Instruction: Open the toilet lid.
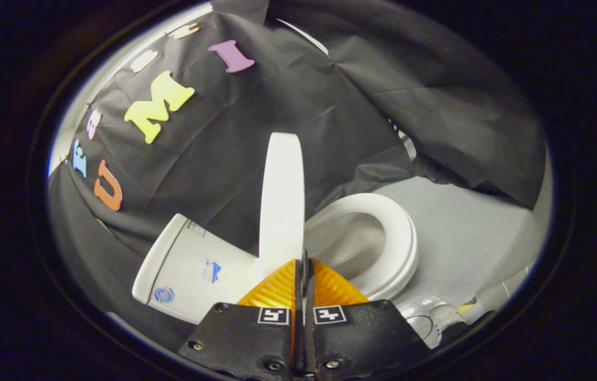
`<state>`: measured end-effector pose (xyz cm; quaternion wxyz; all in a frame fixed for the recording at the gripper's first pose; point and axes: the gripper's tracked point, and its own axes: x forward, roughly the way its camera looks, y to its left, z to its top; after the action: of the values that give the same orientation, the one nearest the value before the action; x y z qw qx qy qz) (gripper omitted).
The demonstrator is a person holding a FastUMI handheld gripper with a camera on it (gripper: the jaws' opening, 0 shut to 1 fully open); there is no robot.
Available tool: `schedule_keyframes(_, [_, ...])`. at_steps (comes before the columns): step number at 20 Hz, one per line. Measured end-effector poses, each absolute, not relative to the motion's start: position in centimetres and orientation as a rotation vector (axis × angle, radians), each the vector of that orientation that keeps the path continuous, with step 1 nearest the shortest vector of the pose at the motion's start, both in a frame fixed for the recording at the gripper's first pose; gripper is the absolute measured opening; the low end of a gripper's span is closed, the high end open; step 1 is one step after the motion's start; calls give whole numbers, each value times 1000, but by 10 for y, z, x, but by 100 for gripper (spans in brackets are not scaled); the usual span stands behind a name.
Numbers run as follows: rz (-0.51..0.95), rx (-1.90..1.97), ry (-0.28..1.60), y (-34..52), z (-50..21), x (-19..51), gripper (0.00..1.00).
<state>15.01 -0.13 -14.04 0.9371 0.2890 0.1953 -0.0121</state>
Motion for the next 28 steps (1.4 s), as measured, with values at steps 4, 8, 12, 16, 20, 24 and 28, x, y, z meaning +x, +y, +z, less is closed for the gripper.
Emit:
schedule_keyframes(4, [-21,503,372,14,-128,149,4])
schedule_keyframes(8, [-19,396,335,29,-118,148,4])
schedule_keyframes(12, [-16,373,322,40,-108,145,4])
schedule_keyframes(16, [-18,303,294,61,-100,145,4])
schedule_keyframes(20, [-25,240,269,76,-94,144,4])
schedule_keyframes(24, [-38,197,250,85,-92,142,4])
schedule_keyframes(28, [-39,147,234,97,-88,142,4])
